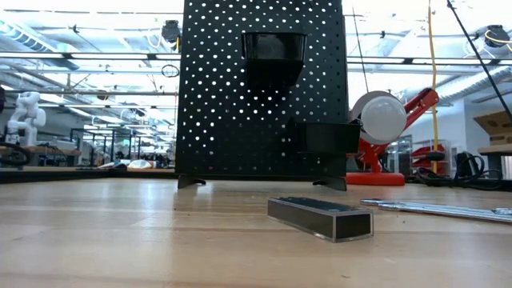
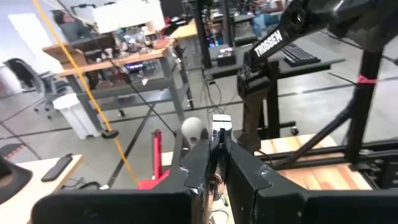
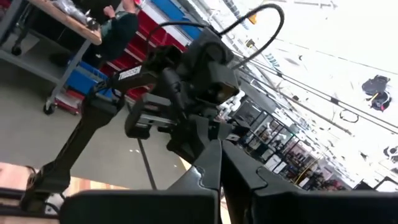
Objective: Hang tools onto peg board
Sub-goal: Hang the pliers on the pegboard
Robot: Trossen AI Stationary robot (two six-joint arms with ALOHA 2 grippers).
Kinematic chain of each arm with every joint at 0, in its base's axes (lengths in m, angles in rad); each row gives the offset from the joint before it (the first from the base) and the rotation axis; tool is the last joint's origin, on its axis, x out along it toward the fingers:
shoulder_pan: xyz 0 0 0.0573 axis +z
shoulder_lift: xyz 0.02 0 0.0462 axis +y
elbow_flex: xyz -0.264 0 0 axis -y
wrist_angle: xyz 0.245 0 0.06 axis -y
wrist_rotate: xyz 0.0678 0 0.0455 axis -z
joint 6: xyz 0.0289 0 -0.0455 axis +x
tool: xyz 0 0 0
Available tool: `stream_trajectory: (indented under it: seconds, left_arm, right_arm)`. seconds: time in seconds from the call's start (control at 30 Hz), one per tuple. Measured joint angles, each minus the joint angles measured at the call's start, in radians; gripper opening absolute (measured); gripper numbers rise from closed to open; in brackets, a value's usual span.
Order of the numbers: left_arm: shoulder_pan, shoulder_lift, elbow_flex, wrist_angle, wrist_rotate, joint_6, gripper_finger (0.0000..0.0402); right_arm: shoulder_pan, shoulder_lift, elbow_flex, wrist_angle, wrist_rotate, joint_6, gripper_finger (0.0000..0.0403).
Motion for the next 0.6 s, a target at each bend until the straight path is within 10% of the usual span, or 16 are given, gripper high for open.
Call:
stream_trajectory:
  seconds: [0.6]
  left_arm:
    - [0.101,-0.001,0.0,-0.029,0.178,-0.061,0.0038]
  right_arm:
    - [0.041,-0.004,0.0,-0.03,0.044,-0.005,0.0]
